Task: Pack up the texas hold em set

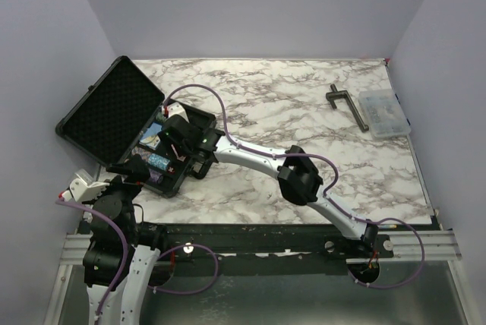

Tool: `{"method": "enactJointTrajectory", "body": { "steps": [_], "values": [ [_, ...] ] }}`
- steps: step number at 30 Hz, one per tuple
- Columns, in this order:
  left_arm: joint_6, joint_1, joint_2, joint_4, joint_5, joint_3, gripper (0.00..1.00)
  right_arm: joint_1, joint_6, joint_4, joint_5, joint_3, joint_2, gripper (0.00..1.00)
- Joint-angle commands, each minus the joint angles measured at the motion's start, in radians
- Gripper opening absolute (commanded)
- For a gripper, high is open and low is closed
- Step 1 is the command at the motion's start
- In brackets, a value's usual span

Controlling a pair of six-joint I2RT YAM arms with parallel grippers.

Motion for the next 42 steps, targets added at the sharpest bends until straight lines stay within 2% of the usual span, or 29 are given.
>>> {"method": "enactJointTrajectory", "body": {
  "steps": [1, 6, 12, 16, 22, 26, 29, 32, 35, 42],
  "values": [
    [0.0, -0.003, -0.118, -0.015, -0.016, 0.02, 0.99, -0.005, -0.004, 0.001, 0.004, 0.007, 0.024, 0.83],
    [0.001, -0.003, -0.115, -0.015, -0.009, 0.02, 0.99, -0.004, -0.018, 0.026, 0.003, -0.027, -0.023, 0.93],
    [0.004, -0.001, -0.11, -0.014, -0.002, 0.022, 0.99, -0.005, -0.014, 0.094, 0.027, -0.136, -0.162, 0.94],
    [0.017, -0.002, -0.107, -0.006, 0.023, 0.02, 0.99, -0.006, -0.012, 0.154, 0.018, -0.285, -0.294, 0.95],
    [0.047, -0.002, -0.098, 0.015, 0.068, 0.014, 0.99, -0.03, -0.026, 0.307, -0.063, -0.634, -0.516, 0.94],
    [0.058, -0.002, -0.09, 0.023, 0.086, 0.014, 0.99, -0.081, -0.095, 0.368, -0.137, -0.802, -0.599, 0.91],
    [0.072, -0.001, -0.086, 0.031, 0.107, 0.012, 0.99, -0.128, -0.164, 0.401, -0.247, -0.885, -0.618, 0.89],
    [0.099, -0.001, -0.08, 0.045, 0.145, 0.009, 0.99, -0.181, -0.23, 0.417, -0.359, -0.91, -0.603, 0.84],
    [0.128, -0.002, -0.07, 0.059, 0.189, 0.006, 0.99, -0.208, -0.287, 0.383, -0.405, -0.878, -0.562, 0.7],
    [0.161, -0.001, -0.05, 0.078, 0.249, 0.002, 0.99, -0.219, -0.406, 0.364, -0.506, -0.8, -0.471, 0.7]
  ]
}}
